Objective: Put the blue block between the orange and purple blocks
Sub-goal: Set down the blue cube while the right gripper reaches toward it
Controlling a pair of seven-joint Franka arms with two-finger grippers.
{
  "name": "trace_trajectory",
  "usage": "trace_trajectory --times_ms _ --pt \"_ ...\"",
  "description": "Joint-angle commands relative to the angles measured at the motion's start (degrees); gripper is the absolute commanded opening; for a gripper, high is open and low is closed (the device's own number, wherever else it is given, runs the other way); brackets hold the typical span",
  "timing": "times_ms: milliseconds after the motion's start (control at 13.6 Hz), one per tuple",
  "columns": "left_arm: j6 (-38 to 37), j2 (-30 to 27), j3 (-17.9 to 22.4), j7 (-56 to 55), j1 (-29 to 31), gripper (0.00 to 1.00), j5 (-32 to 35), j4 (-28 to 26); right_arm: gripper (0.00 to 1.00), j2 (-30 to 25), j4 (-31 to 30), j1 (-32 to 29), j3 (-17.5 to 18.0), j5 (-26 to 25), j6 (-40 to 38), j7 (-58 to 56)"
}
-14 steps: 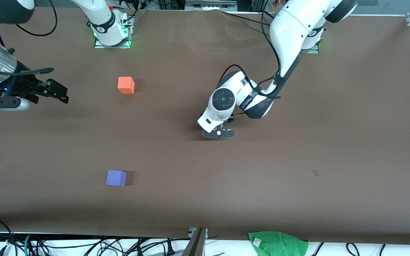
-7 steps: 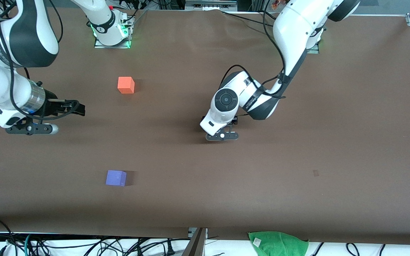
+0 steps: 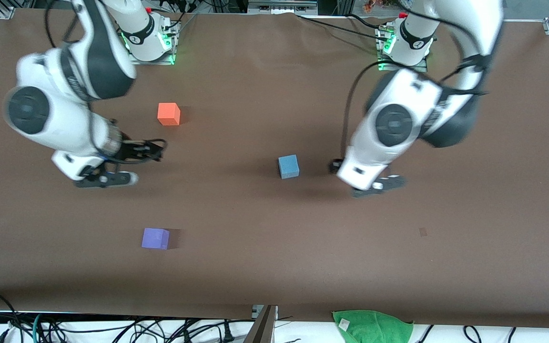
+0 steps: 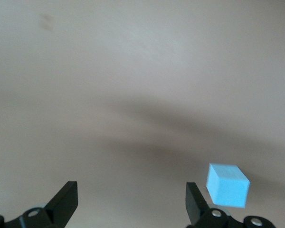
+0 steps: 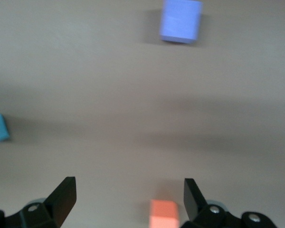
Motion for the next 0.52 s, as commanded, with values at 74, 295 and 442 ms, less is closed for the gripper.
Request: trace_trajectory --times_ms 74,295,442 --pt "-4.1 -6.0 -0.8 15.5 8.9 1.0 1.3 -1.5 1.0 6.6 1.5 8.5 -0.3 1.0 10.4 12.4" --pt "-8.9 -9.1 -1.1 27.7 15.2 1.0 1.2 -1.4 1.0 15.4 5.3 16.1 -0.3 0.8 23.6 23.4" --pt "-11.1 -11.0 -0.8 36.4 17.4 1.0 1.2 -1.3 1.0 24.3 14.5 20.0 -0.4 0.7 26.7 29.5"
